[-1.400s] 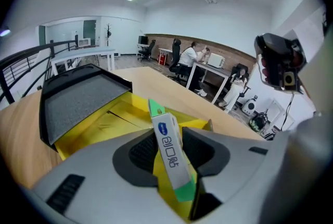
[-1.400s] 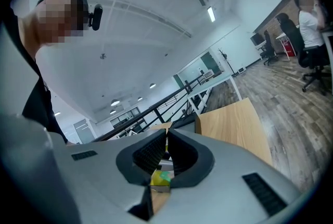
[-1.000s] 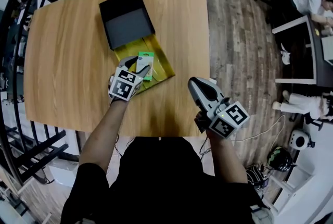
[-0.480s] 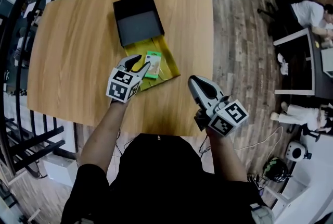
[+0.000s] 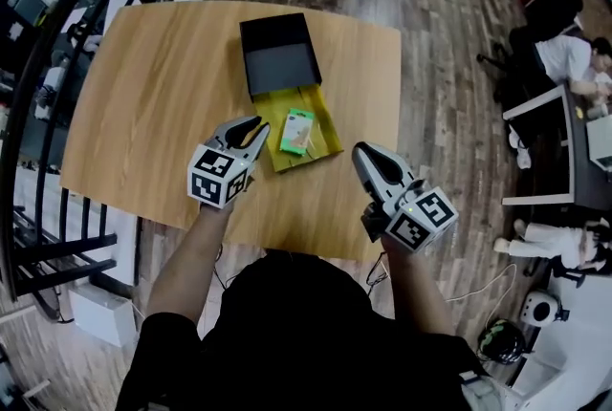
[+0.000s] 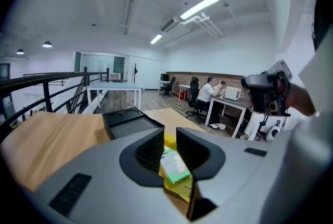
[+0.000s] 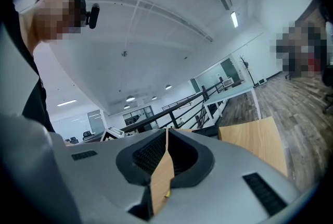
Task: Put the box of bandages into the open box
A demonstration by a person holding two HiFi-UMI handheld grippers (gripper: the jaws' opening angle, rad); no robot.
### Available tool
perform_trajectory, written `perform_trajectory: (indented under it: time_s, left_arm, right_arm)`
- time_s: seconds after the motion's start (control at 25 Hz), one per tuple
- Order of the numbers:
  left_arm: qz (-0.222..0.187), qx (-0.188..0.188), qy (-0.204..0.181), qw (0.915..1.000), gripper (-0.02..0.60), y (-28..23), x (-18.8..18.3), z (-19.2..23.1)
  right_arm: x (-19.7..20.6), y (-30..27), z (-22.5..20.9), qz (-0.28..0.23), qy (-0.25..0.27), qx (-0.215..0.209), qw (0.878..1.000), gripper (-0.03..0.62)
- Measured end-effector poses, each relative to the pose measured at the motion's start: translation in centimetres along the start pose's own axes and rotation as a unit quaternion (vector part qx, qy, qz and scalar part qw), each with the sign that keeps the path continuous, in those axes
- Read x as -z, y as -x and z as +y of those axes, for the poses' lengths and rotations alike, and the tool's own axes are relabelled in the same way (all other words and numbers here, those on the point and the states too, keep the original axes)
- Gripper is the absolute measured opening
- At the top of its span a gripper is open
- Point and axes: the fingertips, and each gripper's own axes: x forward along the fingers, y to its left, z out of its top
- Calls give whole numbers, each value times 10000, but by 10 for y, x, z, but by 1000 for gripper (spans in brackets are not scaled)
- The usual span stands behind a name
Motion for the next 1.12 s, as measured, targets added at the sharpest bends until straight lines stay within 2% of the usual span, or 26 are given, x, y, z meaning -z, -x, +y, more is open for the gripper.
perform_trajectory:
  time_s: [0.12, 0.4, 0.64, 0.96, 1.12]
  left_arm:
    - [-216, 62, 170, 9996, 77, 19, -8, -3]
    - [-609, -131, 72, 9980, 49, 62, -27, 4]
    - [-1025, -344, 34, 9941, 43, 102, -48, 13]
    - [-1394, -841, 44, 9866, 34, 162, -68, 28]
    - [-1667, -1085, -24, 9800, 34, 190, -81, 33]
  right_arm:
    - [-7, -2, 7, -67, 66, -70, 9999, 40]
    - [-22, -14, 29, -194, 274, -260, 9991, 38]
    - [-29, -28, 46, -100, 543, -429, 9976, 38]
    - [-59, -49, 62, -239, 960, -572, 9934, 36]
    - [-82, -53, 70, -443, 1201, -729, 9891, 35]
